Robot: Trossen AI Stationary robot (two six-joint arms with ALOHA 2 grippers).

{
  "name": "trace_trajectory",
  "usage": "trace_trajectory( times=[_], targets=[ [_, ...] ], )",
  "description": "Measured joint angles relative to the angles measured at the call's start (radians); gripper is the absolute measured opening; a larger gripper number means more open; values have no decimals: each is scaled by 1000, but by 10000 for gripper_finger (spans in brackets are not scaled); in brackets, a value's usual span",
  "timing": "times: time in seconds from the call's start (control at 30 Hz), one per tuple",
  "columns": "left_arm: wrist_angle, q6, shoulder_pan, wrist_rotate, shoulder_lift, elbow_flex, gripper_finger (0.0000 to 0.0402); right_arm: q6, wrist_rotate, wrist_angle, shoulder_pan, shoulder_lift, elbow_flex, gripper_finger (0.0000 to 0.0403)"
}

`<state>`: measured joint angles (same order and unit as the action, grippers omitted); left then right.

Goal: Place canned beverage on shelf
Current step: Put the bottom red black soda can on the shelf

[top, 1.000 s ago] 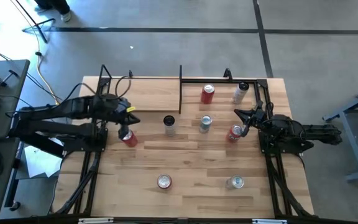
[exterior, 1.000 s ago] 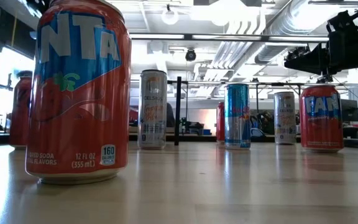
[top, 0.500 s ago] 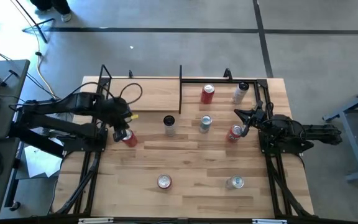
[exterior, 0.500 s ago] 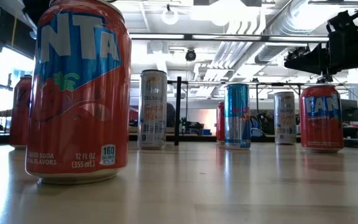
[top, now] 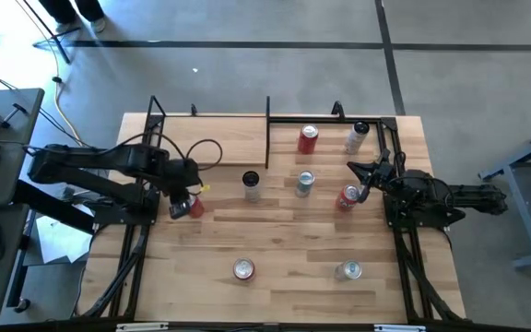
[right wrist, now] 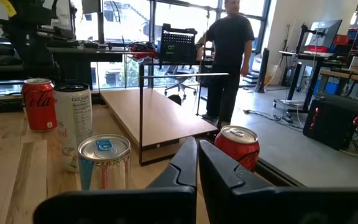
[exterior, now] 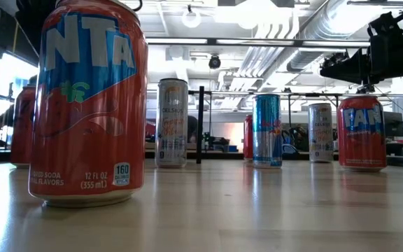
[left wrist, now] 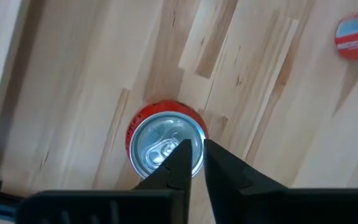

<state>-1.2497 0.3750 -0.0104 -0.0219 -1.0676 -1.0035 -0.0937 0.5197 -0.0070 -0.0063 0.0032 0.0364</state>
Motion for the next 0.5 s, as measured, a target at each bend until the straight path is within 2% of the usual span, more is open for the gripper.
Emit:
trace_trajectory(
  times=[0.17,0.33,0.5],
  targets=[
    [-35,34,0,-14,-37,0,87,0,0,0,0,3,0,0],
    [-38,79,0,-79,-47,0,145,0,0,0,0,3,0,0],
    [-40,130,0,-68,-47,0,205,0,0,0,0,3,0,0]
  ],
)
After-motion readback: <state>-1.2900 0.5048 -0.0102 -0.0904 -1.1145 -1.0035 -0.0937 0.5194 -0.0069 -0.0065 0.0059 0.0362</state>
